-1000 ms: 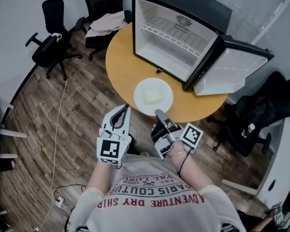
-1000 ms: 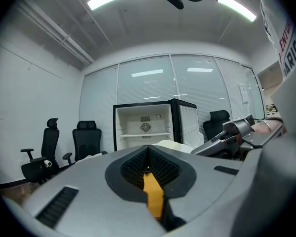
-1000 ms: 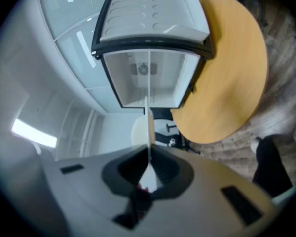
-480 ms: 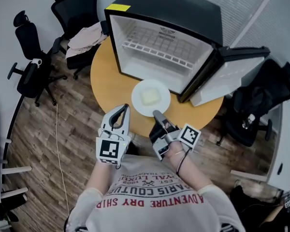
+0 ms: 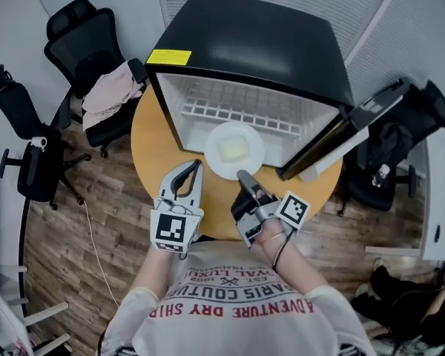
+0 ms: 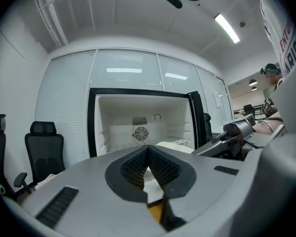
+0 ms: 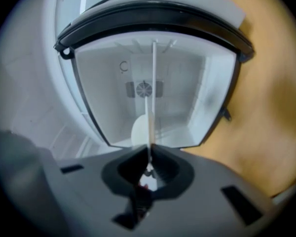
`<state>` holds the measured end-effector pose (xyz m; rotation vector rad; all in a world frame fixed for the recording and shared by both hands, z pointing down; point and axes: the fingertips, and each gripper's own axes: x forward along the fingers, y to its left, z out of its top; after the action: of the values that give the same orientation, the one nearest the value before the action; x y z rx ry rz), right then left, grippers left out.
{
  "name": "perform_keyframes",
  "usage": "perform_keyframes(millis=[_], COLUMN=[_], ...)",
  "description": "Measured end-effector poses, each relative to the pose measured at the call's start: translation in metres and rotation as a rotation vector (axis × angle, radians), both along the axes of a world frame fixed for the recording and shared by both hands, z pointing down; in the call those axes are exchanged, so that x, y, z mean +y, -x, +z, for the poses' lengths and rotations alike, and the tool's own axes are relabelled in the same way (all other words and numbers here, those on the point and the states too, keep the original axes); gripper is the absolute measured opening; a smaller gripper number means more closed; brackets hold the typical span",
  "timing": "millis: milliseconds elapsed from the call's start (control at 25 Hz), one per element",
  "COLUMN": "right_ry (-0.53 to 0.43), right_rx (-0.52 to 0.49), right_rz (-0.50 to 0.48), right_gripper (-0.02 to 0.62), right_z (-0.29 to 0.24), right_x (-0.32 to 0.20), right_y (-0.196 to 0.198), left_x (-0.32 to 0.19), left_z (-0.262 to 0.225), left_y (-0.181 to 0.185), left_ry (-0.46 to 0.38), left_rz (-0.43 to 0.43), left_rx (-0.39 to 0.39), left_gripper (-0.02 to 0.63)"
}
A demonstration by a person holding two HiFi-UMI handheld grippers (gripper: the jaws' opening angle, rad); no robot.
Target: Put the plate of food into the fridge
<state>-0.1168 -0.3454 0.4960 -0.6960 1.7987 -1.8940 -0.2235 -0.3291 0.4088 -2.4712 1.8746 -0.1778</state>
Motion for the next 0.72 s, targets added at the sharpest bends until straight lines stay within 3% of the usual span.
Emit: perform_keyframes(millis=[360,720], right_ry=[-0.04,-0.011], right_rx=[-0.014,0.012], right_rz=[0.127,0.239], right_gripper=[0.039,0.04], right_z=[-0.013,-0.009], right_x=[-0.042,-0.069], right_y=[0.021,0.026], left_x=[-0.04,-0.061], left_z=[0.007,0.015], left_y=[0.025,0.036], left_ry=[0.015,0.024], left_rz=[0.104,0.176], left_rx=[0.02,0.021], left_gripper=[0.034,0.034])
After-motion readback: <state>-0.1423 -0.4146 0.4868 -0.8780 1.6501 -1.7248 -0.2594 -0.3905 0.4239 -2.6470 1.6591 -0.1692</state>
